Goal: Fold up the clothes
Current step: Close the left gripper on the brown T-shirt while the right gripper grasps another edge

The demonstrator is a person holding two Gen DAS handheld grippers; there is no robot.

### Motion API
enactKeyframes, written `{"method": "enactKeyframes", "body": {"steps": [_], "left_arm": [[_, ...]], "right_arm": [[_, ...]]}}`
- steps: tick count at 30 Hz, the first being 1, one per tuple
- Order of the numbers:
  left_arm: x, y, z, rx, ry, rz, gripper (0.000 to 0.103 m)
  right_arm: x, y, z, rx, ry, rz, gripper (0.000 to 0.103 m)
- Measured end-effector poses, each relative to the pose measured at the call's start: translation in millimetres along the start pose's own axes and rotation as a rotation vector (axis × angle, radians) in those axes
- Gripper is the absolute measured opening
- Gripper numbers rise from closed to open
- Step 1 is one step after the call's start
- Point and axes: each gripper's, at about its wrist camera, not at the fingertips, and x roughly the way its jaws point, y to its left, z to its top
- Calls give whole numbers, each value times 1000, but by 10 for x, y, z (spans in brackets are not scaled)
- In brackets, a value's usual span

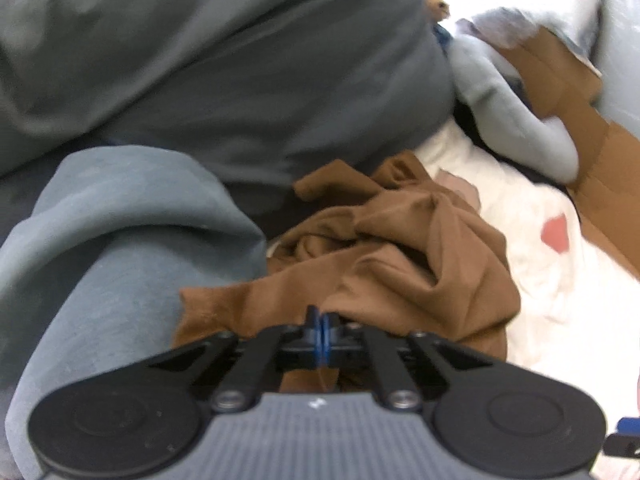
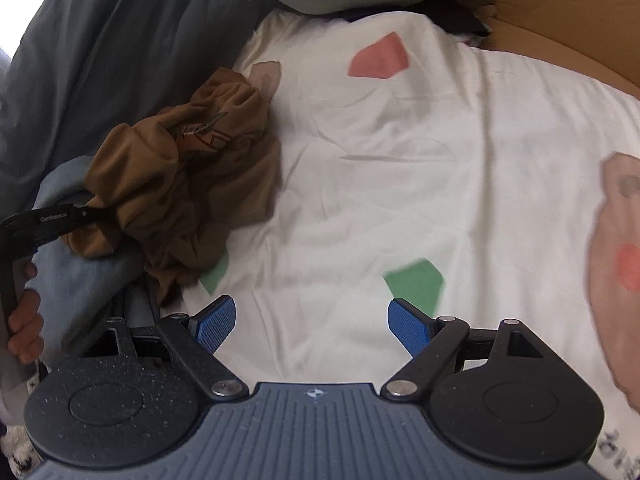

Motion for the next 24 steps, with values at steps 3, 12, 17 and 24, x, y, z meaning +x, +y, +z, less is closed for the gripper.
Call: {"method": "enactKeyframes", "body": {"steps": [3,12,17,24], "left_arm": [[-94,86,45,-33,-27,16,1],[-454,444,197,-132,-118,147,1],[-574,588,233,-195,-143,226,1],[-594,661,197,-259,-186,268,1]], "right_arm": [[173,22,90,-2,0,14,88],[505,187,292,-21,9,56,87],[711,254,399,-13,9,81,78],[1051,419,552,-26,34,100,69]]}}
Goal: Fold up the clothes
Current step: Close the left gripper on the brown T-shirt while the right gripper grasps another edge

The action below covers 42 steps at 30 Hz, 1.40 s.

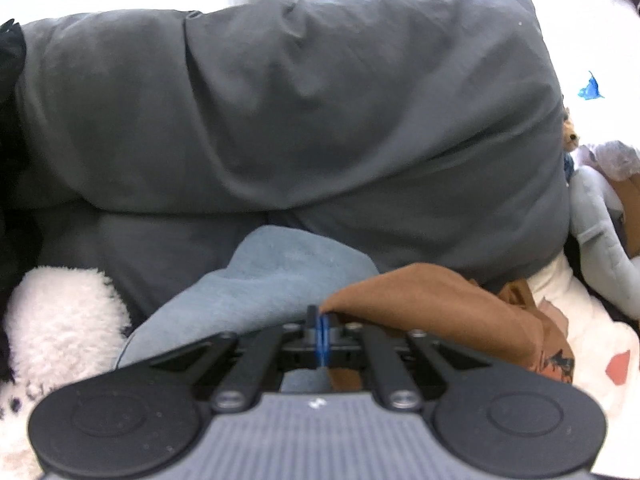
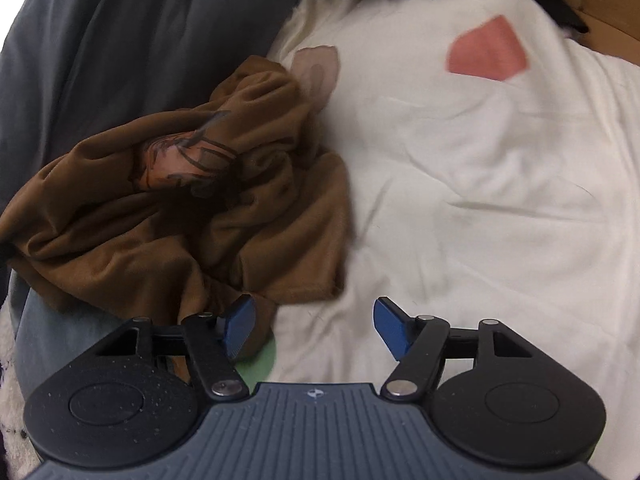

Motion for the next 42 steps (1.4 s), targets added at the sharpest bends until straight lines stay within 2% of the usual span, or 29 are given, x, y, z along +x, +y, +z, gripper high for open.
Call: {"method": "enactKeyframes", "body": {"steps": [3,8,12,15,17,18,20,21,22,25,28,31,33,34,35,42], "left_arm": [[6,32,-114,-22,15,2,1],[31,175,-261,-77,53,5,1],[63,207,-300,-93,65,0,1],[56,190,-294,-88,61,-6,1],[55,188,-286,-90,60,-11,1],[52,188,-283,-92,61,-13,1],[44,182,-287,-90,61,-16,1],[39,178,-290,-88,62,-17,1],[36,176,-294,-86,62,-18,1],[47,174,-305,-87,65,-21,1],[47,174,-315,-87,69,-21,1],[49,176,-328,-91,74,-22,1],[39,173,-333,-90,74,-22,1],[35,168,-335,-85,72,-20,1],[31,159,-337,-79,71,-19,1],[51,147,-359,-63,80,-18,1]], "right_arm": [[74,72,93,-3,4,1,69],[255,56,185,3,42,-50,73],[392,30,189,1,75,-64,72],[404,73,211,-19,75,-89,57],[391,73,225,-18,73,-112,34],[368,33,228,-4,73,-109,30],[310,-63,243,30,73,-90,15],[277,-113,251,49,72,-76,12],[245,-142,249,64,71,-62,5],[148,-194,266,98,61,-4,1],[84,-194,268,131,63,85,1],[102,-178,283,136,70,103,5],[173,-152,301,146,78,95,19],[208,-142,308,152,83,91,36],[237,-154,302,163,88,86,44],[424,-145,337,169,97,75,44]]}}
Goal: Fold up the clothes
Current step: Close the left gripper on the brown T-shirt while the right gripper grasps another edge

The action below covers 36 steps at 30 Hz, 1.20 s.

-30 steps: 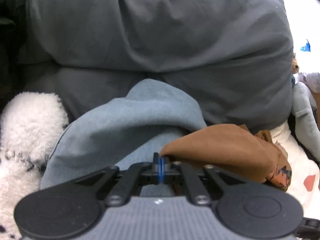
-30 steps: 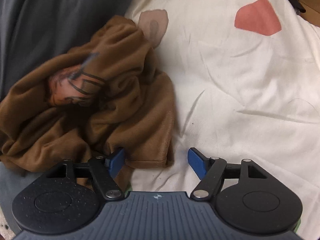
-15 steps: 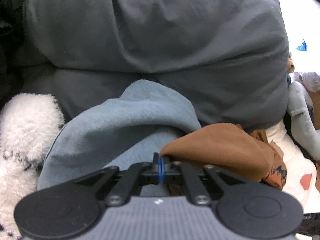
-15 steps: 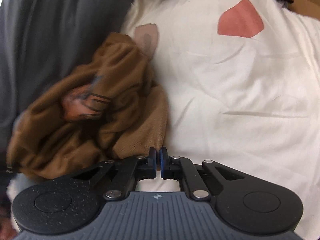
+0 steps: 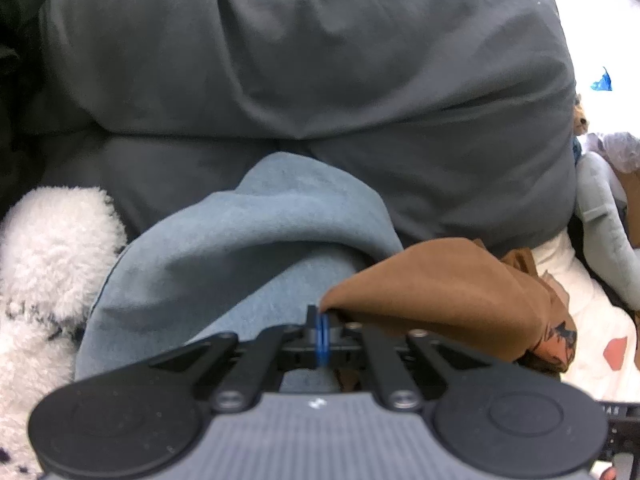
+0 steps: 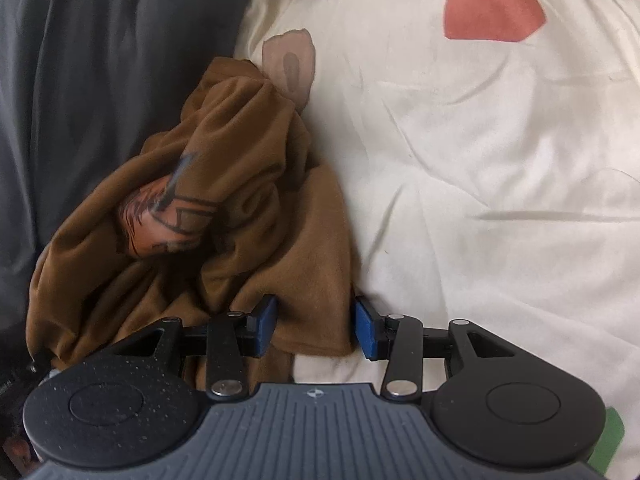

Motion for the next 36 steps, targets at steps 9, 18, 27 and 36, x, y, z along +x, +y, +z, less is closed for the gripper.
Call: {"method": "enactKeyframes", "body": {"steps": [9,18,27,36], "left_arm": [[-50,-15,-54,-5,22,-34,1],[-313,-209,-177,13,45,-100,1],[-683,-367,-282,63,70,-173,1],[-993,-474,-400,132,97,-191,1]], "right_arm": [[-136,273,25,-160,39,-38,3],[-563,270,-30,-180,-5,-94,2],[-1203,55,-259,-187,-12,-153,2],[-1992,-385,-502,-160,-36,-250,2]]}}
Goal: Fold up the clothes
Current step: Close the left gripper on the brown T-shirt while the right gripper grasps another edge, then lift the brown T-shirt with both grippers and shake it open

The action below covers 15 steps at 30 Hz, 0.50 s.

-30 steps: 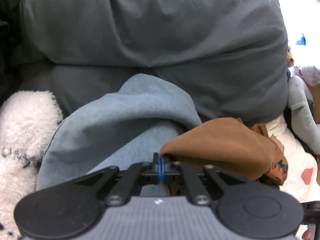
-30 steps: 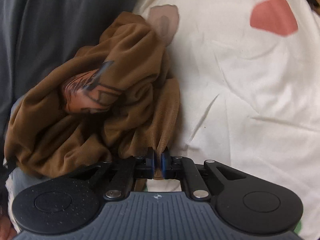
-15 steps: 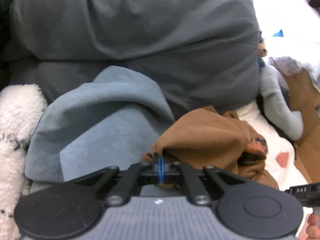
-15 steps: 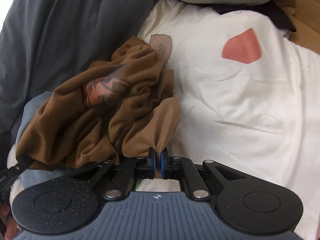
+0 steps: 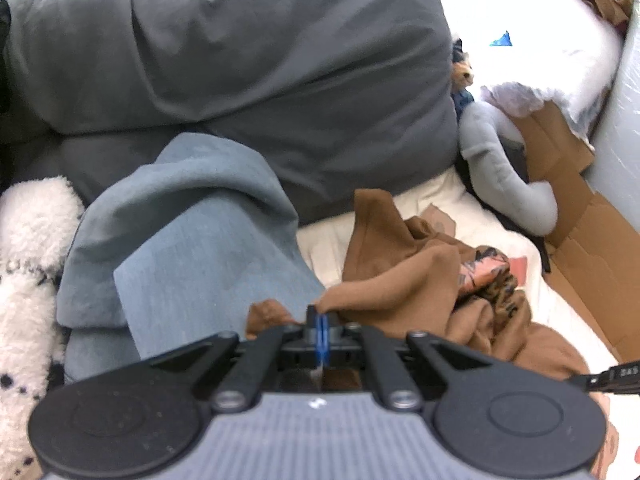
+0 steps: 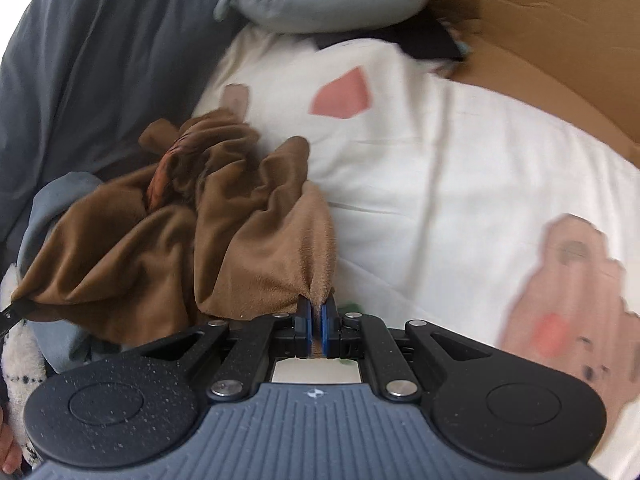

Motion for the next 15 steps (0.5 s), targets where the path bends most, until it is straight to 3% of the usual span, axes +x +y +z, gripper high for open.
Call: {"method": "enactKeyframes", "body": {"steps": [8,15], "left_arm": [[-182,-180,-58,70,69,-25,1],[-388,-317,-206,156,122,-72,1]], "right_arm": [[-380,-309,-316,-25,-15,-82,2],[-866,-827,-647,63,-50,-169,1]]}}
